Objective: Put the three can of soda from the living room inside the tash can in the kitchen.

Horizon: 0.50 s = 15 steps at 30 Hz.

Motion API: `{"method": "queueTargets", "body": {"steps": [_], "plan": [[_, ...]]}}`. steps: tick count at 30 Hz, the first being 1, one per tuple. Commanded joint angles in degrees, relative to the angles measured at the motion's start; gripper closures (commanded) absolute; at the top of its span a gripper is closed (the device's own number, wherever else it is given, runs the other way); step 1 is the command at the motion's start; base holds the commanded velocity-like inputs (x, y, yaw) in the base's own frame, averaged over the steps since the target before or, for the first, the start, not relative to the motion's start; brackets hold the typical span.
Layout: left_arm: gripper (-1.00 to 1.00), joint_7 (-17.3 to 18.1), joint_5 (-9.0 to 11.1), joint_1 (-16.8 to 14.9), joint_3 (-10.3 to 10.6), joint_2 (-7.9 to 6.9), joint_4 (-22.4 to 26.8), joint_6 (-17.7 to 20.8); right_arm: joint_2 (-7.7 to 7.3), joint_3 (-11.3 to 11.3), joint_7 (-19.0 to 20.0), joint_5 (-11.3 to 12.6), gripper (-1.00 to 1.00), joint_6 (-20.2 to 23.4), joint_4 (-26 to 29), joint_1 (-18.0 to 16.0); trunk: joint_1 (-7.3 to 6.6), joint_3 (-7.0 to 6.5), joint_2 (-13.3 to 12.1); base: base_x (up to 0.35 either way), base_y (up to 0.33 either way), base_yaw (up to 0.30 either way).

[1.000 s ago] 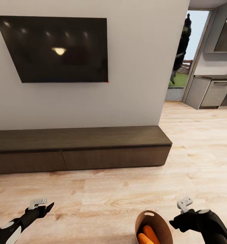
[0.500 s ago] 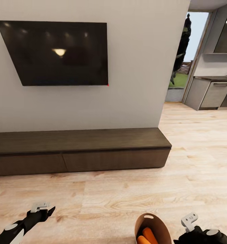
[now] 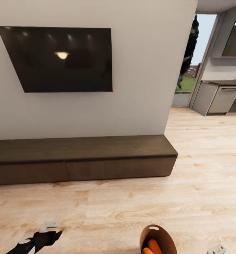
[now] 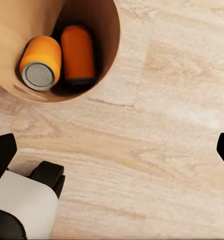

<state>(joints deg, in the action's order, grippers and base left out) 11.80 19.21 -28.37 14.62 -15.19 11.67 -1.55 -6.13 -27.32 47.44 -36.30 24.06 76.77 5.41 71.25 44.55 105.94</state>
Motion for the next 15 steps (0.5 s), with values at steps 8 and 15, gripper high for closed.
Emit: {"method": "queueTargets", "body": {"steps": [8, 15], "plan": [[-1.00, -4.27, -0.03, 2.85, 1.85, 2.47, -4.88, -2.07, -1.63, -6.03, -0.05, 0.00, -1.00, -12.94, -12.63, 0.12, -1.76, -1.44, -3.22, 0.000, 0.000, 0.000], [-1.00, -4.77, -0.05, 9.74, 2.33, 3.42, -6.84, -5.52, -2.68, -6.83, -0.16, 0.07, -1.00, -17.91, -18.65, 0.13, -3.30, -2.70, -6.03, 0.000, 0.000, 0.000]]}}
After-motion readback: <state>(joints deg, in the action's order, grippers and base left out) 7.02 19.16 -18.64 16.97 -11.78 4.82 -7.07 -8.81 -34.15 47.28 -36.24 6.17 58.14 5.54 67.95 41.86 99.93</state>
